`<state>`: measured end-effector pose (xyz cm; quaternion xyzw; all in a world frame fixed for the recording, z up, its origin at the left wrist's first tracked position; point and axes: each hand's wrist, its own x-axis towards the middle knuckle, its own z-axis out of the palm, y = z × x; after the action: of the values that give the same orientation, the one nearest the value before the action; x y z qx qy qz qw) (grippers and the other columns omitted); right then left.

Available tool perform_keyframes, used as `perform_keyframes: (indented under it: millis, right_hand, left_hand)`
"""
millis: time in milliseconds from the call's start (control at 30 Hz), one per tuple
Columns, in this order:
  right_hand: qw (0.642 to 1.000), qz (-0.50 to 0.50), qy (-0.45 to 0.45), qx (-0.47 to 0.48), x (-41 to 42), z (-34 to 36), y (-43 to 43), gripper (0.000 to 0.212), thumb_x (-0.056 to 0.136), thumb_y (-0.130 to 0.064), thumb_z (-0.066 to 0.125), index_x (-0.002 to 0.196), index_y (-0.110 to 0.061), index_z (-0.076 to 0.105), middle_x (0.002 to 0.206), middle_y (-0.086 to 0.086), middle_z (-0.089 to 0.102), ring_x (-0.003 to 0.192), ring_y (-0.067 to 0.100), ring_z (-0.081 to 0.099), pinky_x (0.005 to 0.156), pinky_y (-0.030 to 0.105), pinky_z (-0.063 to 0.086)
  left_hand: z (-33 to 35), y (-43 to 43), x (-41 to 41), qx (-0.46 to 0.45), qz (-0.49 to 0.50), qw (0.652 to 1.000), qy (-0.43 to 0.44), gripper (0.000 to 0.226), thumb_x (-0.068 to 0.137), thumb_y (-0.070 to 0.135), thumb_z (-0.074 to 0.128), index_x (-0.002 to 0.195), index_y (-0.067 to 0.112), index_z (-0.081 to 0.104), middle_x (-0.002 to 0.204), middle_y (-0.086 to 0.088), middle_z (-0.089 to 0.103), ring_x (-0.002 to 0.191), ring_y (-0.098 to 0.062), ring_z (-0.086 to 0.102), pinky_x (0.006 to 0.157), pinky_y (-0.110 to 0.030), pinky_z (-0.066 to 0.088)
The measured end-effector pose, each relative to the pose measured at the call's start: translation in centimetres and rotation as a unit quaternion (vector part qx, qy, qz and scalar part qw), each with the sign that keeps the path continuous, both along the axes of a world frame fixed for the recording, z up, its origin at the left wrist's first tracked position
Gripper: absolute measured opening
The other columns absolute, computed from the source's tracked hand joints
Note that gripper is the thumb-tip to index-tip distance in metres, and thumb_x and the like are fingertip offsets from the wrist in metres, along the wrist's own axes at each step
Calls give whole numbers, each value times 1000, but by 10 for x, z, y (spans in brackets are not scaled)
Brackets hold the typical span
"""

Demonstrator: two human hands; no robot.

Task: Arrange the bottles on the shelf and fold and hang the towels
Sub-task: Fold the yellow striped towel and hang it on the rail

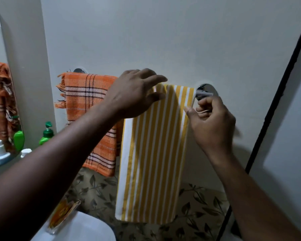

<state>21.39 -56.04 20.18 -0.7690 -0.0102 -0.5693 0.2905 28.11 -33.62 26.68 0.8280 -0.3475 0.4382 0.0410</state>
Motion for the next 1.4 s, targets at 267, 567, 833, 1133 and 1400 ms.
perform_keyframes:
  millis: [267, 567, 833, 1133, 1400]
  right_hand:
    - [980, 113, 108, 127, 10, 13, 7, 23, 85, -35, 85, 99, -22, 71, 79, -9, 75, 74, 6, 73, 75, 35, 63]
    - [995, 4, 103, -7, 11, 56, 5, 35, 82, -43, 87, 100, -19, 68, 84, -3, 72, 79, 17, 71, 75, 30, 58]
    - [968, -104, 22, -227, -1, 70, 6, 47, 85, -51, 79, 116, -20, 65, 109, 7, 66, 101, 30, 62, 80, 40, 51]
    - [955, -44, 136, -260, 13, 71, 8, 33, 90, -44, 75, 115, -24, 68, 110, 0, 70, 99, 26, 65, 89, 42, 51]
    - [948, -42, 198, -245, 15, 79, 5, 31, 92, -48, 73, 113, -25, 72, 101, 0, 74, 90, 23, 67, 74, 35, 52]
  left_hand:
    - [16, -26, 25, 46, 1, 990, 137, 46, 110, 53, 30, 152, 40, 44, 141, -1, 62, 125, -27, 59, 97, -42, 45]
    - [51, -51, 19, -19, 114, 930, 350, 86, 101, 76, 20, 152, 16, 52, 158, -15, 48, 141, -37, 48, 115, -50, 38]
    - [4, -13, 30, -161, -38, 986, 36, 42, 103, 56, 46, 117, 25, 71, 110, 1, 71, 100, -20, 64, 77, -34, 46]
    - [2, -2, 39, -35, -31, 996, 72, 37, 109, 41, 42, 134, 23, 62, 127, -3, 69, 115, -27, 62, 85, -33, 43]
    - [6, -1, 44, -14, -49, 993, 110, 39, 111, 43, 32, 126, 21, 60, 125, -4, 69, 112, -28, 62, 88, -38, 47]
